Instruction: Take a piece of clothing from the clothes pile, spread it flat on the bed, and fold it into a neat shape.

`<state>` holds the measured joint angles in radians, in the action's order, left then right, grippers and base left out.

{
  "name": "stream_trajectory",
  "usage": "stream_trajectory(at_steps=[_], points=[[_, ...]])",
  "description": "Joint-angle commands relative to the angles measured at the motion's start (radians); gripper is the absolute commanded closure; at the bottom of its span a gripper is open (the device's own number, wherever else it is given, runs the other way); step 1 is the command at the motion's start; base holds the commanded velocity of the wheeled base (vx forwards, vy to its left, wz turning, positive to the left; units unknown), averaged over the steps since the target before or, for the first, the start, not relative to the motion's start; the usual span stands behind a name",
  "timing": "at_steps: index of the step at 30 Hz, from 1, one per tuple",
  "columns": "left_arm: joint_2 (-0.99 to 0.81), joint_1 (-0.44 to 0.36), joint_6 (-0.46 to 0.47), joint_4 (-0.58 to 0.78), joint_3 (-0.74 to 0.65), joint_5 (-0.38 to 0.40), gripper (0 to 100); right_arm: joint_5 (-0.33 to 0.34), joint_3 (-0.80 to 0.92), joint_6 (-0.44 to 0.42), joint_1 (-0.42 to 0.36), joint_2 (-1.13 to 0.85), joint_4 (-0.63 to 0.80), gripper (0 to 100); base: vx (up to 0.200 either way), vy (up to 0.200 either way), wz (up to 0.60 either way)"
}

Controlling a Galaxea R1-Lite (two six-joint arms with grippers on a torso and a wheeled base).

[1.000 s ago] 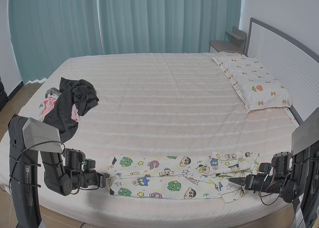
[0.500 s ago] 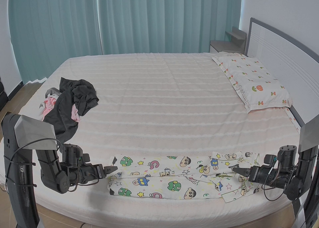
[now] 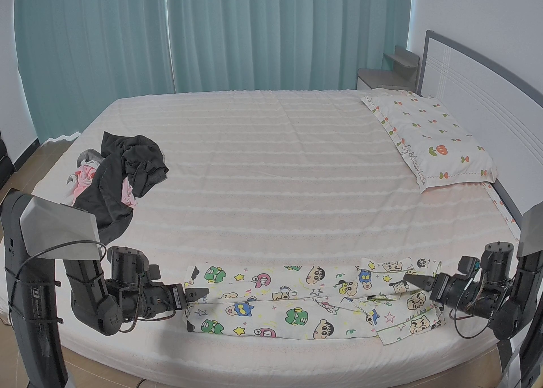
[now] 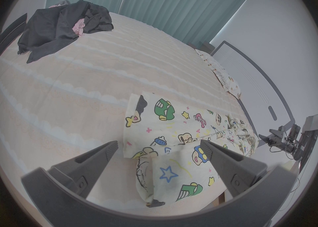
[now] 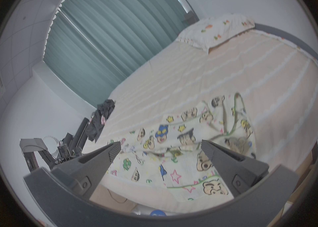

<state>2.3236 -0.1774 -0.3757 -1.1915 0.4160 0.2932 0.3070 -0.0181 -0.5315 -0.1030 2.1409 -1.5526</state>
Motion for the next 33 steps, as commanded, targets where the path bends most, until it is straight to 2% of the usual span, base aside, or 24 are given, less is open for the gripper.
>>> stream_trajectory(at_steps=[1,5,6,8,13,17,18,20,25,27,31,33], points=[[0.026,-0.024,0.003,-0.003,-0.002,-0.008,0,-0.002,-0.016,0.004,-0.057,0.206,-0.018,0,0.000,0.000,0.00],[0.026,-0.024,0.005,-0.005,0.003,-0.017,0,-0.005,-0.020,0.027,-0.038,0.255,-0.018,0,0.000,0.000,0.00],[0.028,-0.025,0.005,-0.005,0.004,-0.028,0,-0.006,-0.025,0.050,0.000,0.263,-0.018,0,0.000,0.000,0.00],[0.028,-0.025,0.005,-0.003,0.003,-0.028,0,-0.022,-0.033,0.056,0.017,0.263,-0.018,0,0.000,0.000,0.00],[0.031,-0.022,0.018,-0.003,0.003,-0.028,0,-0.054,-0.003,0.059,0.023,0.263,-0.018,0,0.000,0.000,0.00],[0.037,-0.025,0.054,-0.003,0.006,-0.043,0,-0.101,0.018,0.061,0.034,0.261,-0.018,0,0.000,0.000,0.00],[0.039,-0.025,0.061,-0.002,0.014,-0.058,0,-0.144,0.018,0.059,0.031,0.238,-0.018,0,0.000,0.000,0.00],[0.037,-0.024,0.061,0.001,0.018,-0.060,0,-0.154,0.018,0.057,0.031,0.214,-0.018,0,0.000,0.000,0.00],[0.059,-0.022,0.098,0.029,0.024,-0.060,0,-0.149,0.018,-0.188,0.043,-0.006,-0.018,0,0.000,0.000,0.00],[0.065,-0.020,0.133,0.039,0.026,-0.062,0,-0.124,0.018,-0.242,0.051,-0.030,-0.015,0,0.000,0.000,0.00],[0.069,-0.019,0.175,0.067,0.035,-0.071,0,-0.106,0.018,-0.246,0.080,-0.059,-0.014,0,0.000,0.000,0.00],[0.086,-0.019,0.187,0.075,0.075,-0.109,0,-0.086,0.018,-0.248,0.117,-0.070,-0.014,0,0.000,0.000,0.00]])
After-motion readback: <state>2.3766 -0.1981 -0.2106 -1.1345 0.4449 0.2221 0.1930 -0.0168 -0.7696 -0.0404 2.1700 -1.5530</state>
